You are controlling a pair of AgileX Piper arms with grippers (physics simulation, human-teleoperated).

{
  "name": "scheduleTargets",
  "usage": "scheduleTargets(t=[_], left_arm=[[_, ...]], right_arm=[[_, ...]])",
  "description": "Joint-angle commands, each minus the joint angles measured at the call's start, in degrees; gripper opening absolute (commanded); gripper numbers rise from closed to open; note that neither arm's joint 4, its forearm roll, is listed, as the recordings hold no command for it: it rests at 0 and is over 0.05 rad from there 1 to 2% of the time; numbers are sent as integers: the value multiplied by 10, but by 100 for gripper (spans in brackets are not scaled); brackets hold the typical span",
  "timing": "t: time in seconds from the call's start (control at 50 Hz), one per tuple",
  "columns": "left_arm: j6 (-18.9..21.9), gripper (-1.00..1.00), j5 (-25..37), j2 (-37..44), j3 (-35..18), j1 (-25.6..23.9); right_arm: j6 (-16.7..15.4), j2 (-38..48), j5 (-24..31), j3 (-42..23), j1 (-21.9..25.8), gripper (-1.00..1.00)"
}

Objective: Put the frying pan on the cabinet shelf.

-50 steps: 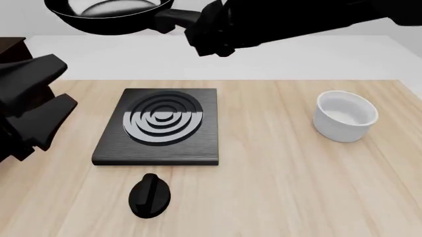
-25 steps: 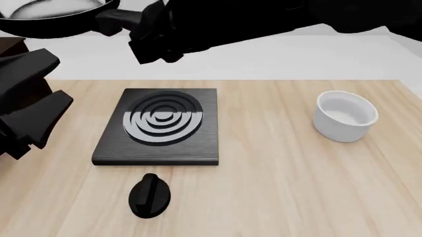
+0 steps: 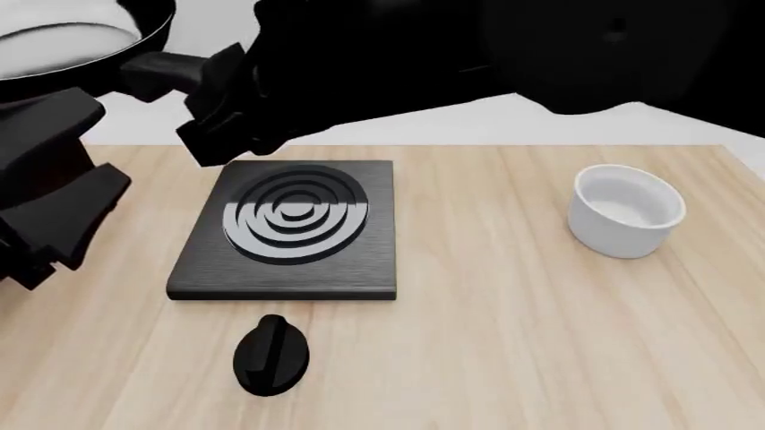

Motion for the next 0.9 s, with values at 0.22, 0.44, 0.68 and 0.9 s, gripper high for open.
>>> scheduleTargets(t=[0.22,0.44,0.68,0.9], left_arm=[[-13,100,-17,4,13,-6],[-21,100,-22,5,17,0],[-18,100,-31,12,25,3],[-20,100,-27,11,24,5]], right_arm=[[10,28,-31,-10,21,-100],[8,30,-44,4,28,-100],[8,26,-55,22,41,-100],[7,23,-57,23,51,-100]])
